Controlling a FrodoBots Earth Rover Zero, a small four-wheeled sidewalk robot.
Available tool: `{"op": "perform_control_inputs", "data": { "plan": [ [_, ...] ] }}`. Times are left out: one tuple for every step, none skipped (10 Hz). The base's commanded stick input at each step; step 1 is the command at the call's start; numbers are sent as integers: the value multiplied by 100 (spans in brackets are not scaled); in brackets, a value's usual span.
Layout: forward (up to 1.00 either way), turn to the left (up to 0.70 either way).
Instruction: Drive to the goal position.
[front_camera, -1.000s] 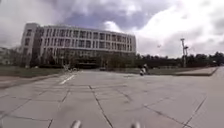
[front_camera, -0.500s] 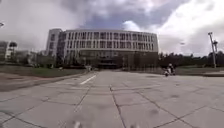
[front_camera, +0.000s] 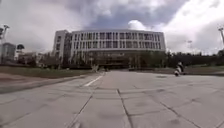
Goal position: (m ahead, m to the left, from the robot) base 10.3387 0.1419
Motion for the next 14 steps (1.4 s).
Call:
{"op": "perform_control_inputs", "data": {
  "plan": [
    [70,0],
    [70,0],
    [70,0],
    [70,0],
    [70,0],
    [70,0],
    [70,2],
    [70,9],
    [70,19],
    [70,30],
    [70,33],
    [70,33],
    [70,33],
    [70,25]
  ]
}}
